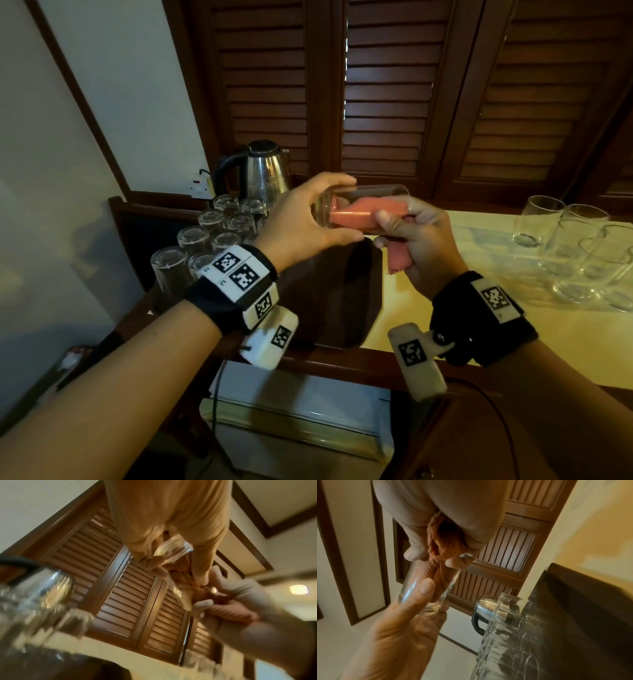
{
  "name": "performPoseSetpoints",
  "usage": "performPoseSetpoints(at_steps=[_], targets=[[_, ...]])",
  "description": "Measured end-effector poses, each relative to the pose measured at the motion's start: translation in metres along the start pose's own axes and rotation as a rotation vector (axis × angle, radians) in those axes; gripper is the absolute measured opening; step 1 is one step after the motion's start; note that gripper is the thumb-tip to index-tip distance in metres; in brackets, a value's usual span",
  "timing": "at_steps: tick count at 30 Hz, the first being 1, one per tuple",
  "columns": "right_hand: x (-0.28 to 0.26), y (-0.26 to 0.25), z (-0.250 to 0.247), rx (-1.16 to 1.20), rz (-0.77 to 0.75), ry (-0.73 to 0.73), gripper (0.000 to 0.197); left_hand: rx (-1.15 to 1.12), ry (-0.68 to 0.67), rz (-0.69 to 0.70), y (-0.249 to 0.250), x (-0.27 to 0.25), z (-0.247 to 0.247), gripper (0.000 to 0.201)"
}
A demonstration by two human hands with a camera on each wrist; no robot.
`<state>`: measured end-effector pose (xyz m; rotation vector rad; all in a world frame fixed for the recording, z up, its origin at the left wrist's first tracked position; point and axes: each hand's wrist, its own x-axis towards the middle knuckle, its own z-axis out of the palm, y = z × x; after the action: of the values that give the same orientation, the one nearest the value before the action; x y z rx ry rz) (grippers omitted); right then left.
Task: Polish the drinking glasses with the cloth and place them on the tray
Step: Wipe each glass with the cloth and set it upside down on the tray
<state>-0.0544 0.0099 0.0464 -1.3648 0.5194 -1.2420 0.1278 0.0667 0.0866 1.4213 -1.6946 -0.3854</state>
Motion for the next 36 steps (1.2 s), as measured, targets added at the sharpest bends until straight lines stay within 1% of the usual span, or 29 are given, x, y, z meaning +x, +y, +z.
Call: performPoseSetpoints(at_steps=[1, 3, 4, 5, 6, 7, 9, 10, 11, 12, 13, 14, 16, 17, 18, 19, 20, 21, 24, 25, 26, 27, 28, 30, 31, 32, 34, 35, 36], targets=[[0.001, -0.001, 0.000, 0.002, -0.026, 0.002, 0.014, -0.131, -0.019, -0.120, 0.002, 0.000, 0.000, 0.073], [0.004, -0.004, 0.001, -0.071, -0.133, -0.017, 0.016, -0.505, -0.151, -0.382, 0.008, -0.003, -0.001, 0.063], [0.006, -0.007, 0.002, -0.131, -0.189, -0.038, 0.018, -0.634, -0.187, -0.432, 0.010, -0.003, -0.002, 0.060], [0.007, -0.009, 0.004, -0.176, -0.222, -0.063, 0.019, -0.702, -0.182, -0.436, 0.011, -0.003, -0.004, 0.059], [0.007, -0.010, 0.007, -0.193, -0.224, -0.089, 0.019, -0.718, -0.139, -0.415, 0.009, -0.002, -0.006, 0.060], [0.007, -0.012, 0.009, -0.179, -0.194, -0.109, 0.017, -0.653, -0.079, -0.358, 0.008, -0.001, -0.009, 0.062], [0.008, -0.012, 0.012, -0.087, -0.069, -0.124, 0.013, -0.272, 0.021, -0.134, 0.001, 0.001, -0.015, 0.067], [0.006, -0.010, 0.013, -0.045, -0.015, -0.115, 0.012, -0.086, 0.035, -0.008, -0.002, 0.002, -0.016, 0.068], [0.005, -0.008, 0.015, -0.022, 0.014, -0.095, 0.013, 0.025, 0.026, 0.071, -0.004, 0.002, -0.017, 0.069], [0.004, -0.006, 0.016, -0.014, 0.017, -0.074, 0.015, 0.049, 0.011, 0.076, -0.005, 0.002, -0.018, 0.070], [0.003, -0.003, 0.018, -0.023, 0.001, -0.057, 0.016, 0.024, -0.009, 0.020, -0.006, 0.002, -0.018, 0.072], [0.002, -0.002, 0.020, -0.047, -0.034, -0.045, 0.018, -0.050, -0.030, -0.083, -0.005, 0.003, -0.018, 0.074], [0.001, -0.003, 0.022, -0.127, -0.143, -0.056, 0.020, -0.372, -0.086, -0.313, -0.003, 0.000, -0.017, 0.074], [0.001, -0.006, 0.023, -0.174, -0.202, -0.079, 0.021, -0.526, -0.105, -0.380, -0.001, -0.002, -0.018, 0.070], [0.002, -0.009, 0.023, -0.214, -0.250, -0.104, 0.022, -0.635, -0.102, -0.402, 0.000, -0.003, -0.019, 0.064], [0.003, -0.013, 0.025, -0.243, -0.279, -0.130, 0.022, -0.681, -0.092, -0.387, 0.001, -0.004, -0.020, 0.059], [0.004, -0.016, 0.025, -0.261, -0.286, -0.147, 0.022, -0.660, -0.069, -0.342, 0.001, -0.004, -0.020, 0.058], [0.005, -0.018, 0.026, -0.259, -0.265, -0.155, 0.020, -0.562, -0.031, -0.270, 0.001, -0.004, -0.022, 0.060], [0.004, -0.018, 0.028, -0.072, -0.062, -0.129, 0.015, -0.028, 0.083, 0.026, -0.001, -0.003, -0.025, 0.068], [0.003, -0.016, 0.028, -0.011, -0.015, -0.109, 0.016, 0.057, 0.090, 0.084, -0.002, -0.003, -0.024, 0.070], [0.002, -0.015, 0.028, 0.020, 0.002, -0.092, 0.017, 0.069, 0.079, 0.089, -0.003, -0.003, -0.023, 0.071], [0.002, -0.015, 0.027, 0.025, -0.002, -0.090, 0.018, 0.020, 0.045, 0.036, -0.003, -0.001, -0.022, 0.072], [0.001, -0.015, 0.025, 0.005, -0.023, -0.098, 0.019, -0.120, -0.016, -0.077, -0.001, -0.001, -0.021, 0.072], [0.001, -0.020, 0.020, -0.101, -0.106, -0.145, 0.021, -0.504, -0.174, -0.328, 0.005, -0.004, -0.020, 0.062], [0.002, -0.023, 0.018, -0.164, -0.153, -0.178, 0.022, -0.610, -0.217, -0.379, 0.006, -0.005, -0.022, 0.060], [0.002, -0.026, 0.016, -0.215, -0.191, -0.208, 0.022, -0.665, -0.236, -0.387, 0.004, -0.006, -0.024, 0.059], [0.003, -0.028, 0.014, -0.263, -0.220, -0.239, 0.022, -0.685, -0.206, -0.335, 0.001, -0.006, -0.026, 0.053], [0.004, -0.028, 0.015, -0.258, -0.209, -0.241, 0.021, -0.628, -0.170, -0.286, 0.000, -0.005, -0.027, 0.053], [0.005, -0.026, 0.016, -0.228, -0.179, -0.228, 0.019, -0.494, -0.129, -0.207, -0.001, -0.005, -0.029, 0.056]])
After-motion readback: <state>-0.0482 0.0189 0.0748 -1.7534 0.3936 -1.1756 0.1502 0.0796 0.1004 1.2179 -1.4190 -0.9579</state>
